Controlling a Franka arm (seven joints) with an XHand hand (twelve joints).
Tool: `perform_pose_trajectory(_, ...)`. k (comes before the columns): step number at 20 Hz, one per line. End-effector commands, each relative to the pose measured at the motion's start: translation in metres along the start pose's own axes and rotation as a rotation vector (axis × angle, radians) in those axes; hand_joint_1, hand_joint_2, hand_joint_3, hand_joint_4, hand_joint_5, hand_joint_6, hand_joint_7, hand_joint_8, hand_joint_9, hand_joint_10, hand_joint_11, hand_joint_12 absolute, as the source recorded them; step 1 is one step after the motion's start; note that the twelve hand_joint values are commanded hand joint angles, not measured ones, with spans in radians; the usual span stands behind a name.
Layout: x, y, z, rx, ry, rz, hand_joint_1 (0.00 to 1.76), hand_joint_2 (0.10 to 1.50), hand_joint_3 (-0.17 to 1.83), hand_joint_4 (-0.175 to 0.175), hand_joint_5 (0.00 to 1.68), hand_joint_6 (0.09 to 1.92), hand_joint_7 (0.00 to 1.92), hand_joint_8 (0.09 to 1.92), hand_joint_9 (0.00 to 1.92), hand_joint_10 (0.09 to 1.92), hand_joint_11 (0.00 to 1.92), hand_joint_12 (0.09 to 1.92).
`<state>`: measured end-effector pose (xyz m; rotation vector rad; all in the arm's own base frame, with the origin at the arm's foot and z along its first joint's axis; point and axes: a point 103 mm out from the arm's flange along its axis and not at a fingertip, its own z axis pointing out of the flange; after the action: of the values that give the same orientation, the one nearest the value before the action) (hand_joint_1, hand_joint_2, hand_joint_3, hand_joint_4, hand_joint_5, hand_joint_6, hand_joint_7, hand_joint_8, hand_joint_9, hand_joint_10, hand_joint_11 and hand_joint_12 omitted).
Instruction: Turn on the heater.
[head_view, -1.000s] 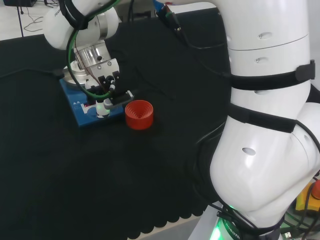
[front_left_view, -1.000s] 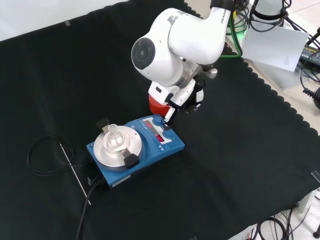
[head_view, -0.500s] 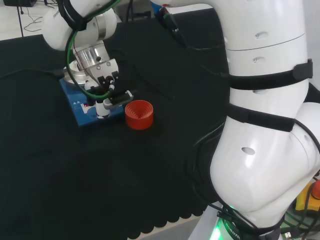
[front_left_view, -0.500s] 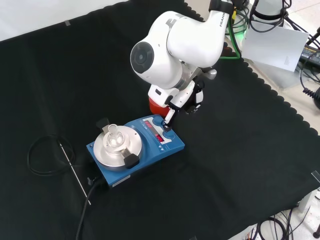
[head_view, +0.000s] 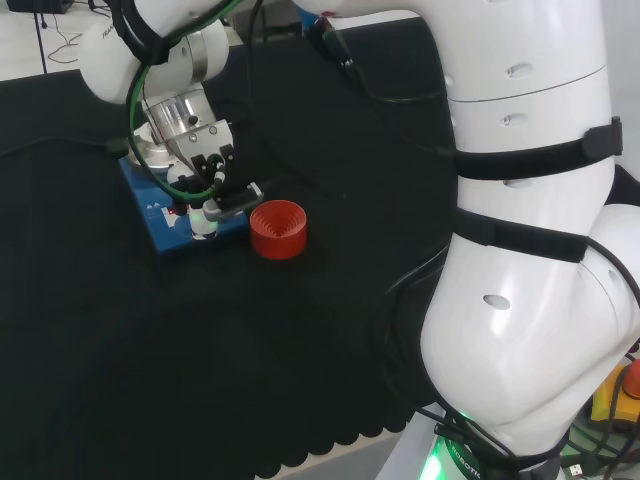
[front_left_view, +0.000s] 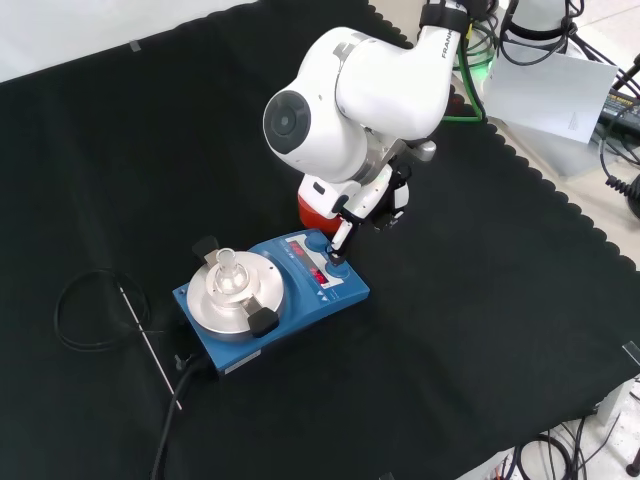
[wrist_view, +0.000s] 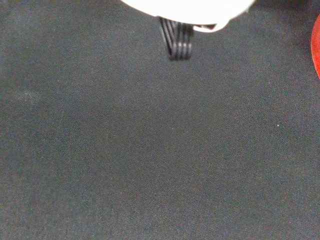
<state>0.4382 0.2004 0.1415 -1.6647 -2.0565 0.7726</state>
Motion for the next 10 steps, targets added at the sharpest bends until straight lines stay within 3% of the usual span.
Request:
perform_pose_trajectory(1,-0.0004,0.0014,0.0041,0.008,-0.002,0.004,1.42,0.69,1.00,-0.051,0.31,0.49,1.62,1.55,1.72,1.53,1.43,1.32)
perform_pose_trajectory(10,-0.0036,0.0059,0.0082,0.006,0.009,0.006,1.42,0.69,1.01,-0.051,0.31,0.49,1.62,1.55,1.72,1.53,1.43,1.32)
